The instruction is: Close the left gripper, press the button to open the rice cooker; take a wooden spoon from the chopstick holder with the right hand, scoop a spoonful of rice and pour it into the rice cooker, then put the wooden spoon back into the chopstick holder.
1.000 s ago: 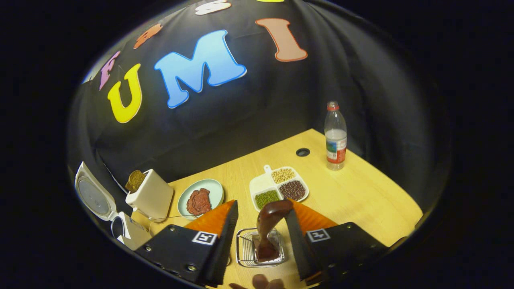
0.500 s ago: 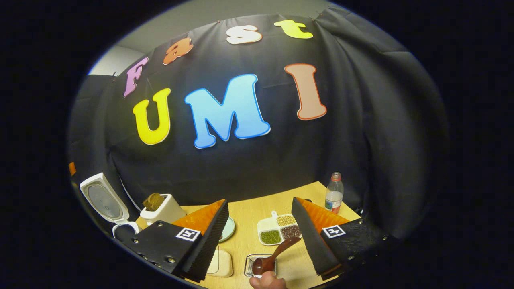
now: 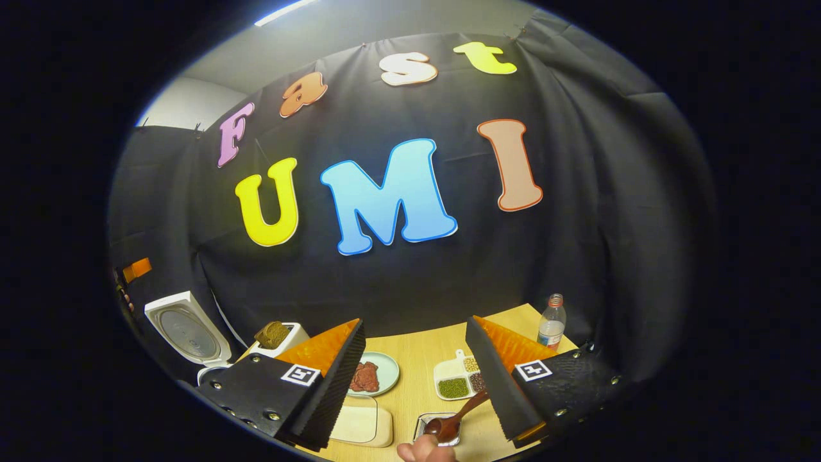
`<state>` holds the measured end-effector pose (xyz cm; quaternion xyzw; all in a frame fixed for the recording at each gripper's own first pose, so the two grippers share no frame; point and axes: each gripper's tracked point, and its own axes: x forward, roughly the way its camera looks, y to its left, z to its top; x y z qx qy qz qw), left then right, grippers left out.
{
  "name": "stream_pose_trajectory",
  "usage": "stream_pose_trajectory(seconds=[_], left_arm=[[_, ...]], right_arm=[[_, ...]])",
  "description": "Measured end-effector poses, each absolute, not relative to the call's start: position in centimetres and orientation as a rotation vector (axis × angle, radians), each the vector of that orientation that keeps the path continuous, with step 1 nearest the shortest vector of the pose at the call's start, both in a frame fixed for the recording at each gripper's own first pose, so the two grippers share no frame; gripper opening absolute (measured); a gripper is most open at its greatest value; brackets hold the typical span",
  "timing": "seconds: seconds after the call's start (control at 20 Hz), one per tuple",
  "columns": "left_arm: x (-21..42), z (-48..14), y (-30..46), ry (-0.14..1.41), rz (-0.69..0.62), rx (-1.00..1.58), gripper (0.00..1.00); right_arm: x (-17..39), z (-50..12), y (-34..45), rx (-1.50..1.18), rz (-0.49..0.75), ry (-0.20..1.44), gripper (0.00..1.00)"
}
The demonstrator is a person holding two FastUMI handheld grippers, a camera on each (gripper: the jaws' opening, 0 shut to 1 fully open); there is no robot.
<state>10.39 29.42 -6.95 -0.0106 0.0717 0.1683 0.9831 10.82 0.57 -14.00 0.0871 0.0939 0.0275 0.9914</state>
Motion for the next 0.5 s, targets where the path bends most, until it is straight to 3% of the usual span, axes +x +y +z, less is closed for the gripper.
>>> stream_pose_trajectory(seconds=[0.15, 0.5], left_arm=[[12.4, -9.0, 32.8, 0.181, 0.387, -0.028, 0.91], [16.6, -13.7, 38.5, 0.293, 0.461, -0.13, 0.99]], right_arm=[[10.8, -14.0, 0.8, 0.193, 0.059, 0.196, 0.95], [10.9, -13.5, 1.3, 0.2, 0.08, 0.179, 0.95]])
